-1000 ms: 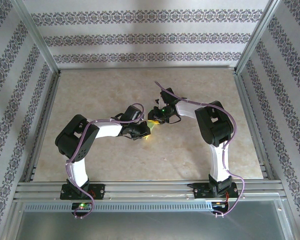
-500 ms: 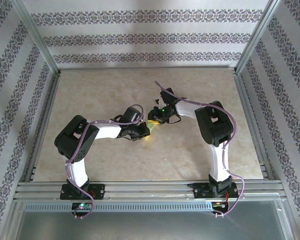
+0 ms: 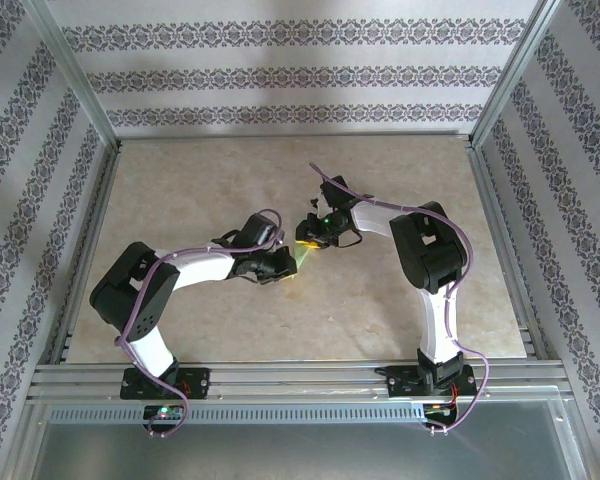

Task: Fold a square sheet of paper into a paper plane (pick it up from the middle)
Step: Fifth fold the wing at the center of the table.

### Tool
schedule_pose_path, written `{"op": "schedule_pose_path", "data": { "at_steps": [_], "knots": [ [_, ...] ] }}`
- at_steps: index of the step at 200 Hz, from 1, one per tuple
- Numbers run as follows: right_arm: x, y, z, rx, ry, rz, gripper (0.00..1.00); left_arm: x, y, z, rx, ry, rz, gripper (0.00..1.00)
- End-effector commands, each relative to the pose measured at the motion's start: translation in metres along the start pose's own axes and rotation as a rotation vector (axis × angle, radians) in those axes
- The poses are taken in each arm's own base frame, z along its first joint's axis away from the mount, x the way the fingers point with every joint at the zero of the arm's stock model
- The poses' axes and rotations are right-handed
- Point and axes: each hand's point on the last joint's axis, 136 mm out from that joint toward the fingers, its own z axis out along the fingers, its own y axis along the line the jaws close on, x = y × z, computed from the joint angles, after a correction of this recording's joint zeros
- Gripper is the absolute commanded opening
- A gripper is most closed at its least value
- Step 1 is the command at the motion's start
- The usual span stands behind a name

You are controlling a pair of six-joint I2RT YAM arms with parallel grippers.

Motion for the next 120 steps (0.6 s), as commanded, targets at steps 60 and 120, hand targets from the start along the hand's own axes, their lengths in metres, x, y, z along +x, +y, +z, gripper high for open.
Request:
{"op": "schedule_pose_path", "data": {
  "at_steps": [60, 120],
  "knots": [
    [0.011, -0.045, 0.013, 0.139, 0.032, 0.084, 0.32, -0.029, 0.009, 0.021, -0.041, -0.071, -0.016, 0.03],
    [0.009, -0.038, 0.012, 0.111, 0.033, 0.078, 0.32, -0.018, 0.036, 0.025, -0.118, -0.055, -0.041, 0.01]
  ]
}}
